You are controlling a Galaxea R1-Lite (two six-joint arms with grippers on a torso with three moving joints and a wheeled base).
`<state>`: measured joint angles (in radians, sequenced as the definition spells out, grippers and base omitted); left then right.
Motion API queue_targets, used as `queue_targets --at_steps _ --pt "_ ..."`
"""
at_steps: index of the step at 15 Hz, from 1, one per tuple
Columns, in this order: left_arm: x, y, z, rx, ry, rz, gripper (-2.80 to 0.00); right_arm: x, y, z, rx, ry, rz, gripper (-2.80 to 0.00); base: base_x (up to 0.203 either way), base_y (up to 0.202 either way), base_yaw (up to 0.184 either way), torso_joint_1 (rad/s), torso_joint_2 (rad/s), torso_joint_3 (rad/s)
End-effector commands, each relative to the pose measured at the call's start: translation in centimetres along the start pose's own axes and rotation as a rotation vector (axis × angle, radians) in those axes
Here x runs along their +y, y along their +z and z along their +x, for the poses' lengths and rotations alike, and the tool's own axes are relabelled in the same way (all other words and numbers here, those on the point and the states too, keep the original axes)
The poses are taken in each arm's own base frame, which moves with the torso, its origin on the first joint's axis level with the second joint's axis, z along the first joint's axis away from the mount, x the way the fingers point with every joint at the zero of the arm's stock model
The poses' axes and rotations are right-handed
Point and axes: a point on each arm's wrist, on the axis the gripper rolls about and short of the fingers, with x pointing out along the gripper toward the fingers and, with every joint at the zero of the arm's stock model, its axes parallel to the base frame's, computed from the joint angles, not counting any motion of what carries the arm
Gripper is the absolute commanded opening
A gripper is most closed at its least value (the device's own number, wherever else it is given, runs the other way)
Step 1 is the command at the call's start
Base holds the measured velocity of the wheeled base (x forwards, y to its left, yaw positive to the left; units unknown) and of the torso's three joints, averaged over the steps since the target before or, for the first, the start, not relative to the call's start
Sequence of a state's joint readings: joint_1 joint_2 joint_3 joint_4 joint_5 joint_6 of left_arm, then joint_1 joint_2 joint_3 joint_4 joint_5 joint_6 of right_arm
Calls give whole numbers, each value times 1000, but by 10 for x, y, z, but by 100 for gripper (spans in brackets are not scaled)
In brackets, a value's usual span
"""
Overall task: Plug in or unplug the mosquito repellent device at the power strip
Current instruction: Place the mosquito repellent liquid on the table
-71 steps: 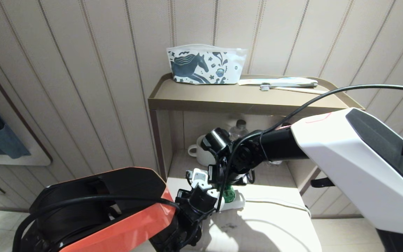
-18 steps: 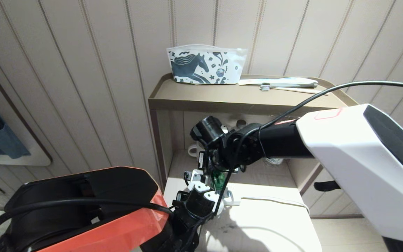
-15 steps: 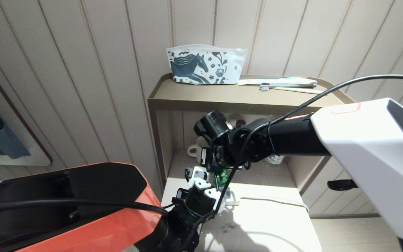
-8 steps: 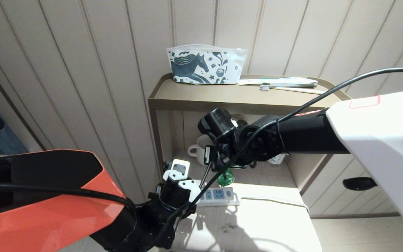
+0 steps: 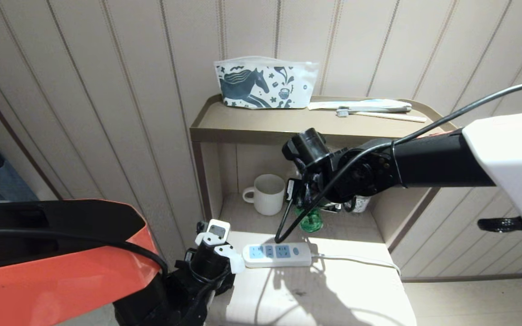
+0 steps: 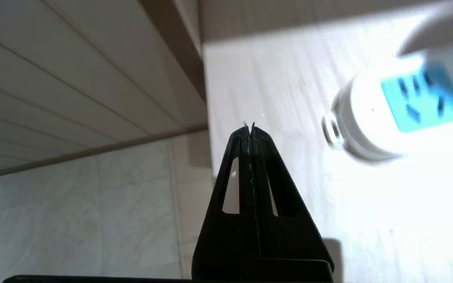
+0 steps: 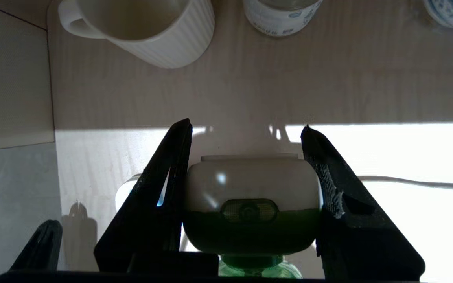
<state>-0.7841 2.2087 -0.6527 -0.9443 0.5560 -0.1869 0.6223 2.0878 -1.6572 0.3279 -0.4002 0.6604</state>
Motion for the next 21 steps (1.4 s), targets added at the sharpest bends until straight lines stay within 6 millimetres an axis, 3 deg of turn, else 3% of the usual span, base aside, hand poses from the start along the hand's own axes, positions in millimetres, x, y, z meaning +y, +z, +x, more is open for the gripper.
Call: queue_targets --at_steps 1,4,7,12,17,21 --pt "-2 12 3 -45 0 -31 -280 1 -4 1 12 -1 -12 -280 0 0 0 0 0 0" --pt "6 18 4 -55 19 -48 -280 1 -6 3 17 -5 -14 -280 0 0 0 0 0 0" --pt "38 34 5 -89 89 -110 -280 -1 -8 4 24 -11 -17 -280 0 0 0 0 0 0" --pt "99 59 -41 -170 184 -183 -280 -3 -9 1 27 -15 -16 -280 0 0 0 0 0 0" --pt "129 44 -82 -164 235 -187 -280 -9 -9 -12 27 -12 -14 -280 0 0 0 0 0 0" --pt "138 34 -96 -147 273 -186 -280 -16 -11 -23 31 -15 -15 -280 0 0 0 0 0 0"
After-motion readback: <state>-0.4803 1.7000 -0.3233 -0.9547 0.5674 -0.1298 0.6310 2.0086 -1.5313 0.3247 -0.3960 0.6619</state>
